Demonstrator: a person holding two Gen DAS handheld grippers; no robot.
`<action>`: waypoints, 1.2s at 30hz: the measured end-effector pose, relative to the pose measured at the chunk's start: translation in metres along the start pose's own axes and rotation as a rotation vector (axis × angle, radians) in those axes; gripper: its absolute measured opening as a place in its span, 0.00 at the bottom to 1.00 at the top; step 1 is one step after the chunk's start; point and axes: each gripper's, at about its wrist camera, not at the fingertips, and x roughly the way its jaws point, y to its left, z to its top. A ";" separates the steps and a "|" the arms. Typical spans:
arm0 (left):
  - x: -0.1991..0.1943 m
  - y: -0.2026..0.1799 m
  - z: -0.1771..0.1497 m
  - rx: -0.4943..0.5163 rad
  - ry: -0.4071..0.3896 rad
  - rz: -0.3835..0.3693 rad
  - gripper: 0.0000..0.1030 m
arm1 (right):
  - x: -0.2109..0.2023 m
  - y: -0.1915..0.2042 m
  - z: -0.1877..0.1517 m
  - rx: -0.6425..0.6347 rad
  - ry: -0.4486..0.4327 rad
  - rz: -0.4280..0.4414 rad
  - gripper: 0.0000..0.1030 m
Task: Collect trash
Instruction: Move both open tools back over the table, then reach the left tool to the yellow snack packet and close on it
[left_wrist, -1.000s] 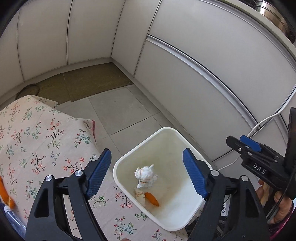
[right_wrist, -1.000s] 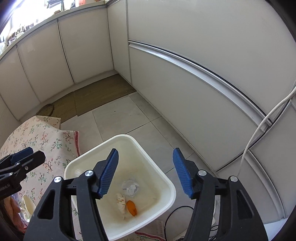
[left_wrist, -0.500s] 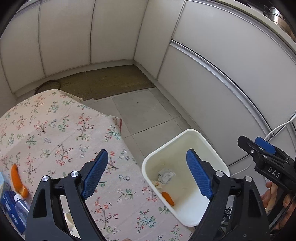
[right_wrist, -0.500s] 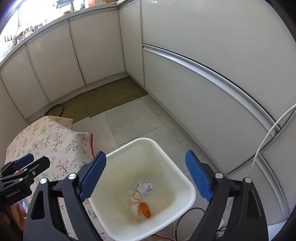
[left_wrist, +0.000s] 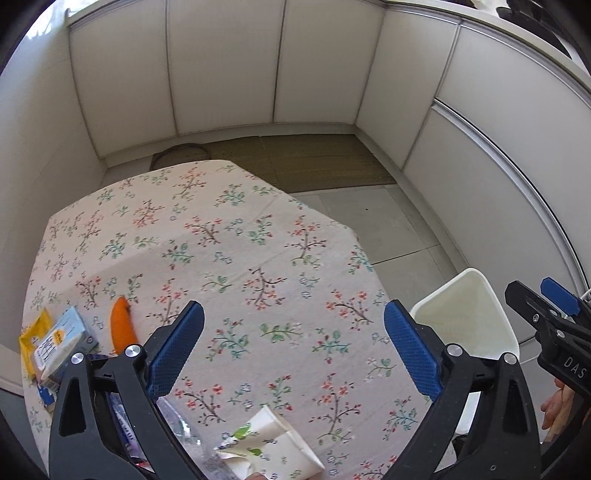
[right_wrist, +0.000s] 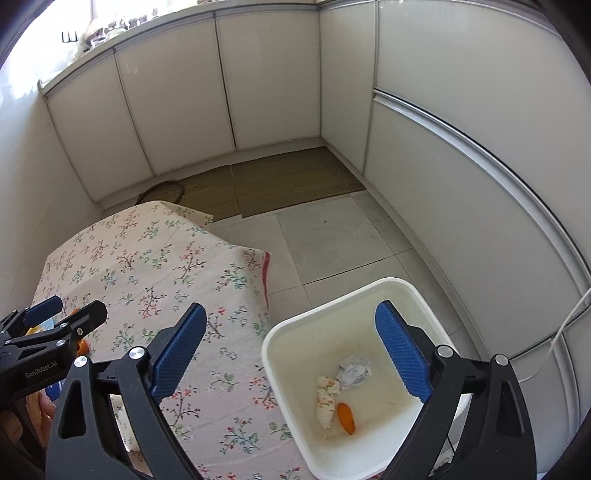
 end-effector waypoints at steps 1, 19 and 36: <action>-0.001 0.009 -0.001 -0.015 0.002 0.009 0.91 | 0.001 0.008 0.000 -0.010 0.004 0.008 0.87; -0.019 0.181 -0.020 -0.258 0.041 0.190 0.91 | 0.033 0.126 -0.021 -0.211 0.113 0.122 0.89; -0.016 0.346 -0.077 -0.646 0.126 0.483 0.91 | 0.051 0.189 -0.043 -0.306 0.160 0.166 0.89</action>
